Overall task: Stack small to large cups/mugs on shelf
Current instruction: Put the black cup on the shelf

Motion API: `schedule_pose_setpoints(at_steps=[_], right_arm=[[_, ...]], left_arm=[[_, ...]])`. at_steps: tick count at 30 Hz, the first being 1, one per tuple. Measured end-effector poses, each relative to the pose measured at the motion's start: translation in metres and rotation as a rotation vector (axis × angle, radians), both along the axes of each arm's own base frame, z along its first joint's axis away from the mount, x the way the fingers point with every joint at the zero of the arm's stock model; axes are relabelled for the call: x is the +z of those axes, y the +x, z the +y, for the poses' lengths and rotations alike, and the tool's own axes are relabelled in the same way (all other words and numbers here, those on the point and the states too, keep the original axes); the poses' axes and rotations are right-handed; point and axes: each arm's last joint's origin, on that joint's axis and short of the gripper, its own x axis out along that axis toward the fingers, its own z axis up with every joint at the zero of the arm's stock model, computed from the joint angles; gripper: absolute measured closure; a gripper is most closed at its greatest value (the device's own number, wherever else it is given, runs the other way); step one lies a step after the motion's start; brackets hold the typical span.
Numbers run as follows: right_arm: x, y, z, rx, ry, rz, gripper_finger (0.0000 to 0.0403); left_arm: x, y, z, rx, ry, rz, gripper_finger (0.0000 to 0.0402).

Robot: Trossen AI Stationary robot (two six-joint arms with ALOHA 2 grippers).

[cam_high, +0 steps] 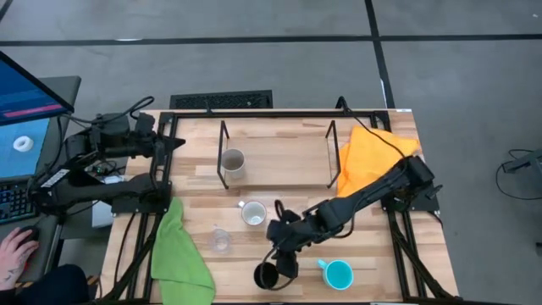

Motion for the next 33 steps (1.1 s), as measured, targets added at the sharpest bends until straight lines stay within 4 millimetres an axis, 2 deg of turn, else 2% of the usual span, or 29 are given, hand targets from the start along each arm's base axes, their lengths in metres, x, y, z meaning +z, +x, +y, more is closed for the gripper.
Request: schedule_pose_setpoints(at_steps=[7,19,25,33], right_arm=[[-0.022,0.019,0.010,0.029,-0.025,0.024,0.0222],[-0.027,0.016,0.023,0.036,-0.049,0.021,0.0216],[-0.040,0.013,0.021,0.032,-0.063,0.052,0.0221],[-0.040,0.013,0.021,0.033,-0.062,0.049,0.0228]], left_arm=[[0.000,0.000,0.001,0.019,0.007,0.005,0.0401],[0.000,0.000,0.001,0.018,0.015,0.008,0.0401],[0.000,0.000,0.001,0.013,0.028,0.014,0.0401],[0.000,0.000,0.001,0.011,0.031,0.015,0.0401]])
